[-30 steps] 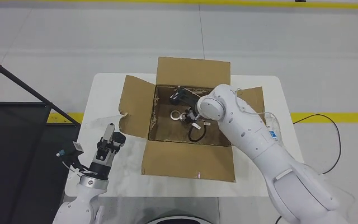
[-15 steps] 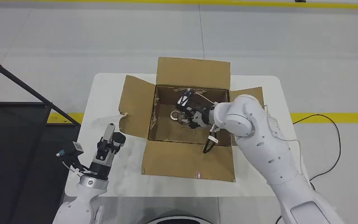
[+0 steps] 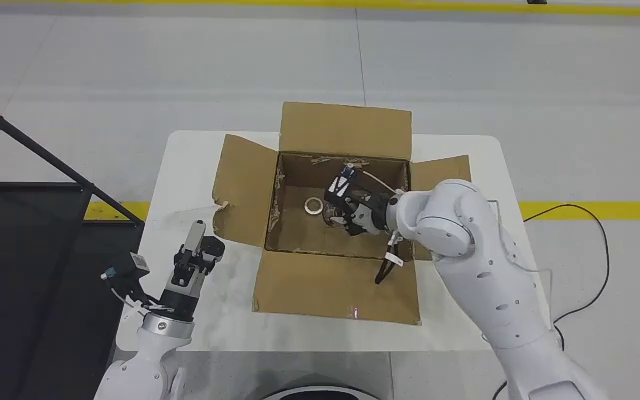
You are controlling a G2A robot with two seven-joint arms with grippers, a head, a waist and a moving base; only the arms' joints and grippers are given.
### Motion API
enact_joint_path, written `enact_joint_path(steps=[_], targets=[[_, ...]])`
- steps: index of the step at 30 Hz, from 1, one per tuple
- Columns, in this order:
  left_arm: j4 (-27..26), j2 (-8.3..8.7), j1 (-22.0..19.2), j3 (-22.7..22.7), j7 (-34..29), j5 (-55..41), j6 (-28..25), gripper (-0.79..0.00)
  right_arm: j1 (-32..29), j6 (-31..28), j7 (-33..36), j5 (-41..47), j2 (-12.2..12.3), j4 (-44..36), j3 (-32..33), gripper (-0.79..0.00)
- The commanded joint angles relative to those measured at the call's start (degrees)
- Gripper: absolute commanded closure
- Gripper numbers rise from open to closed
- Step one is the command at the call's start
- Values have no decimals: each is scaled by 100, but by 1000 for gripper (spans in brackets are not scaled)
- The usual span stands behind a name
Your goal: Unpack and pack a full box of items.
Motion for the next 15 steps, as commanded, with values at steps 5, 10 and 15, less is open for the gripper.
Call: enact_joint_path(steps=[5, 10, 15], targets=[[0, 0, 0, 0, 0, 0, 0, -785, -13, 8, -42, 0, 0, -14, 0, 0], [0, 0, 0, 0, 0, 0, 0, -785, -123, -51, -419, -70, 37, -268, 79, 0], [0, 0, 0, 0, 0, 0, 0, -785, -407, -281, -771, 99, 135, -716, 451, 0]])
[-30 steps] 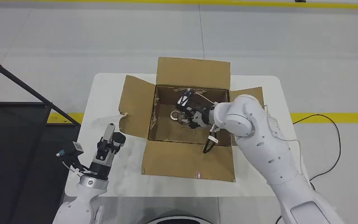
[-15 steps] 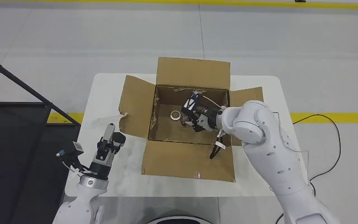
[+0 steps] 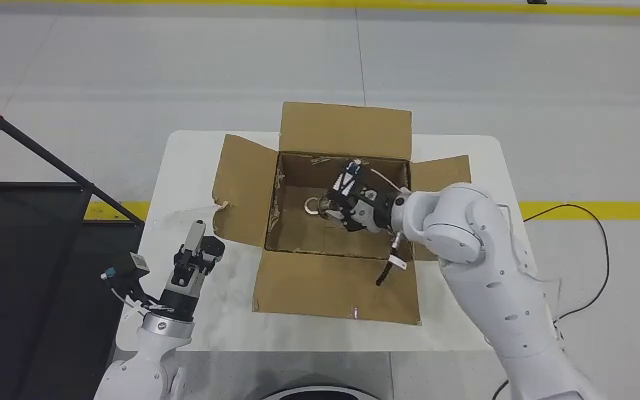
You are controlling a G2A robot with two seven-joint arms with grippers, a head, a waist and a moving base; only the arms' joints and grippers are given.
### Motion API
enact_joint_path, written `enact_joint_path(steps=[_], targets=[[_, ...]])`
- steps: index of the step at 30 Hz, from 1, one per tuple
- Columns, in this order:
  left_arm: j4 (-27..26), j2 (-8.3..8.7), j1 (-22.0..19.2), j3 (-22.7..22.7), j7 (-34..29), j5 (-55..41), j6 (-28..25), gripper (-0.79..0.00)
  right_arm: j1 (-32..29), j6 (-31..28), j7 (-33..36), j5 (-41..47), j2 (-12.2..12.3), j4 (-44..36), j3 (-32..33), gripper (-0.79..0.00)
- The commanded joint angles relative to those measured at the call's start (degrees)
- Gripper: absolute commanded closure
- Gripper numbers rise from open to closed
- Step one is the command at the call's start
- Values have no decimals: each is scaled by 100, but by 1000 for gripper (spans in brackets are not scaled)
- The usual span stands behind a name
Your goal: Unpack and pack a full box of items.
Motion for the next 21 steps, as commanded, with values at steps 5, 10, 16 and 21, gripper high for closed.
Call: enact_joint_path(steps=[5, 10, 16, 21], targets=[[0, 0, 0, 0, 0, 0, 0, -785, -610, -503, -517, 470, 170, -632, 765, 0], [0, 0, 0, 0, 0, 0, 0, -785, -1193, -844, -793, 774, 325, -1169, 1554, 0], [0, 0, 0, 0, 0, 0, 0, -785, -2064, -759, -1049, 671, 474, -2007, 2545, 0], [0, 0, 0, 0, 0, 0, 0, -785, -3064, -385, -1439, 446, 551, -2729, 3653, 0]])
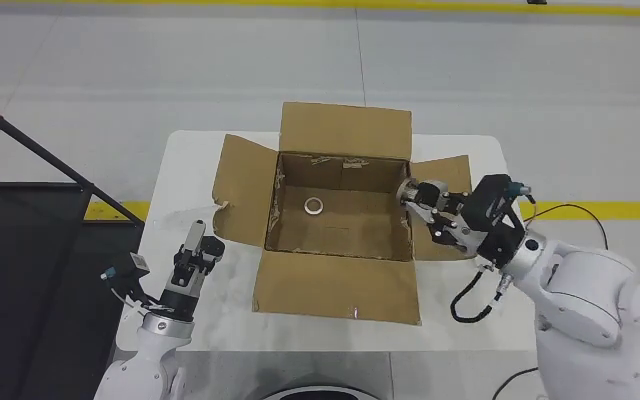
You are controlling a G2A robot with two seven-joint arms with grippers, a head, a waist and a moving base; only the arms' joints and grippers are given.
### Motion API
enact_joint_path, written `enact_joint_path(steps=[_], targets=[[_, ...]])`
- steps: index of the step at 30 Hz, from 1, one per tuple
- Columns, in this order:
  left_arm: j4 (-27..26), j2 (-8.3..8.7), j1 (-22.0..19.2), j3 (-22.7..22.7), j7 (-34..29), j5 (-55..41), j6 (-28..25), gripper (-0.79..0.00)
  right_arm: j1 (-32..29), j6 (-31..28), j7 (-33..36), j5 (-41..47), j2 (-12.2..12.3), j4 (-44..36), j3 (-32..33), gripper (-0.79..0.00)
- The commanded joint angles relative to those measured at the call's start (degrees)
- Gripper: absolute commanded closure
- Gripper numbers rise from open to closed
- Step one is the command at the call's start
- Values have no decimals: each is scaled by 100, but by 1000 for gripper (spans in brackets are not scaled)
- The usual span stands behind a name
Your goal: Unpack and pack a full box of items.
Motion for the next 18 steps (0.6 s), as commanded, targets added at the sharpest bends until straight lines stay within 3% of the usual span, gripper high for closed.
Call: enact_joint_path(steps=[1, 10, 18], targets=[[0, 0, 0, 0, 0, 0, 0, -785, -439, 169, -108, -76, 20, -228, 507, 0], [0, 0, 0, 0, 0, 0, 0, -785, -1857, 1328, 50, -740, 28, -989, 1711, 0], [0, 0, 0, 0, 0, 0, 0, -785, -2371, 2157, 643, -1362, 30, -886, 1897, 0]])
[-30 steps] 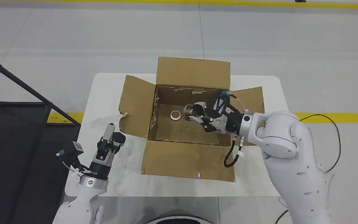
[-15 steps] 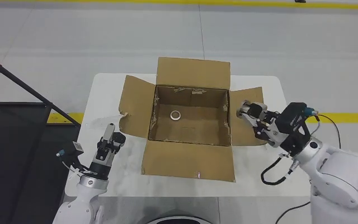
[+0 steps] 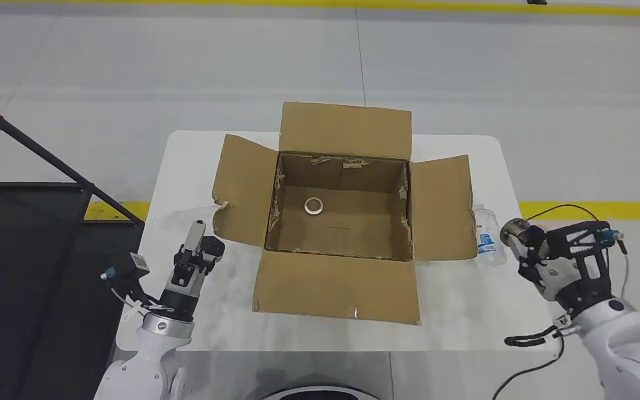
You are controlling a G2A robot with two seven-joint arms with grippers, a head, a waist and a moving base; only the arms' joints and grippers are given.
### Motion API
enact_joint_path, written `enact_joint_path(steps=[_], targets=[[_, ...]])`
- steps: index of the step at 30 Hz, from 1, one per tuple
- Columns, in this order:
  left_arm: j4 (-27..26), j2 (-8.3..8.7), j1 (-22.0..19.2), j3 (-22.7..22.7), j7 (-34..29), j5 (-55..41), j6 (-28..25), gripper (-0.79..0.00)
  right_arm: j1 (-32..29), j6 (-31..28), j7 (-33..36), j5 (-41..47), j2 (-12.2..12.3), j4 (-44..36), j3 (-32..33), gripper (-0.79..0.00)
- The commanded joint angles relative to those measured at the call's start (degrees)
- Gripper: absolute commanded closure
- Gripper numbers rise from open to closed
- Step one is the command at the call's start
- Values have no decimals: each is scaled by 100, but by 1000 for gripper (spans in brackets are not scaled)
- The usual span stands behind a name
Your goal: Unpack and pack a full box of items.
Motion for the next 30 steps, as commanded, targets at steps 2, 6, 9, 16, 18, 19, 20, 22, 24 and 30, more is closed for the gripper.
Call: enact_joint_path(steps=[2, 6, 9, 16, 18, 19, 20, 22, 24, 30], targets=[[0, 0, 0, 0, 0, 0, 0, -785, 0, 149, 189, -103, 11, 174, -74, 0], [0, 0, 0, 0, 0, 0, 0, -785, -47, 339, 357, -124, 21, 441, -10, 0], [0, 0, 0, 0, 0, 0, 0, -785, -97, 403, 468, -63, 29, 641, 45, 0], [0, 0, 0, 0, 0, 0, 0, -785, -81, 479, 829, 78, 61, 1252, 21, 0], [0, 0, 0, 0, 0, 0, 0, -785, -27, 515, 917, 67, 74, 1417, -7, 0], [0, 0, 0, 0, 0, 0, 0, -785, -16, 550, 976, 41, 80, 1515, -20, 0], [0, 0, 0, 0, 0, 0, 0, -785, 10, 577, 1007, 28, 85, 1578, -33, 0], [0, 0, 0, 0, 0, 0, 0, -785, 60, 567, 1054, 47, 97, 1710, -63, 0], [0, 0, 0, 0, 0, 0, 0, -785, 119, 566, 1083, 59, 109, 1834, -98, 0], [0, 0, 0, 0, 0, 0, 0, -785, 413, 550, 1235, -51, 158, 2211, -250, 0]])
